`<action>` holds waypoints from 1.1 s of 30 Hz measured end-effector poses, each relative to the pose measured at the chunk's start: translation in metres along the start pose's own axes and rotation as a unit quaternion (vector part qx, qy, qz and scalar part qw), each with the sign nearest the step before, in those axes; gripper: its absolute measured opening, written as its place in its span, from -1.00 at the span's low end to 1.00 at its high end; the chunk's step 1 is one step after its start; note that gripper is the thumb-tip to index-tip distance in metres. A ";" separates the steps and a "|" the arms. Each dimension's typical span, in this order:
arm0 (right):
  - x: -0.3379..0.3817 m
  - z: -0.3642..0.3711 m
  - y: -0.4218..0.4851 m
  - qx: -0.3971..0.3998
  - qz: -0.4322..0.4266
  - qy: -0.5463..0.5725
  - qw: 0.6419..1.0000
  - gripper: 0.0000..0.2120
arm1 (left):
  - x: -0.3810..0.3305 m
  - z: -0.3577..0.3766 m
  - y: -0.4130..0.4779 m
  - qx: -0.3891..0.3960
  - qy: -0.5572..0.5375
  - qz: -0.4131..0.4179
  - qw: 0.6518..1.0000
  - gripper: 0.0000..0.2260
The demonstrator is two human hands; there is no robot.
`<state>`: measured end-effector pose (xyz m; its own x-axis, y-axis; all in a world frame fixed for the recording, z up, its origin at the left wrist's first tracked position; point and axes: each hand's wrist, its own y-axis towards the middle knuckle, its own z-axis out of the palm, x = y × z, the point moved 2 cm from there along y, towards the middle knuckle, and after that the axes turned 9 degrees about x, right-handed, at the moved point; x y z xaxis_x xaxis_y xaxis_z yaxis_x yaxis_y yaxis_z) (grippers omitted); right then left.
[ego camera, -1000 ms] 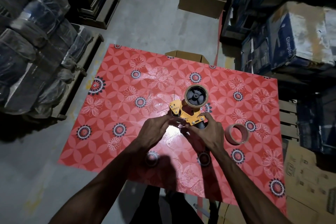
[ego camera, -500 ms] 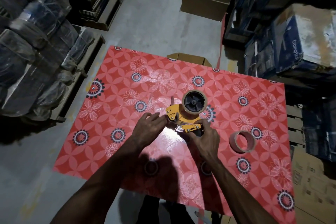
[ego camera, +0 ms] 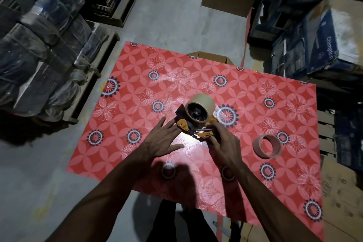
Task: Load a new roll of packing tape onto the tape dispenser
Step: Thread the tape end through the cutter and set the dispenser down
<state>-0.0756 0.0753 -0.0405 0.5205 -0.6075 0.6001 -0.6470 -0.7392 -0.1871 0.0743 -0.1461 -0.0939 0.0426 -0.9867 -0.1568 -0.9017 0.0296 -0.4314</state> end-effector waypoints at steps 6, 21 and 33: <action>-0.009 -0.010 -0.005 0.091 -0.048 -0.038 0.994 -0.45 | -0.009 0.002 -0.003 0.028 -0.035 -0.049 0.998 -0.07; -0.026 -0.008 -0.018 0.126 -0.112 -0.001 0.986 -0.61 | -0.016 -0.001 0.001 0.078 -0.038 -0.109 0.990 0.19; -0.068 -0.049 -0.074 0.144 -0.068 -0.029 0.987 -0.67 | -0.015 -0.007 -0.002 0.096 -0.048 -0.162 0.981 0.10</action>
<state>-0.0902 0.1859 -0.0298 0.6278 -0.5067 0.5908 -0.3877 -0.8618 -0.3272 0.0719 -0.1326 -0.0843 0.3626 -0.9299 -0.0621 -0.7371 -0.2454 -0.6297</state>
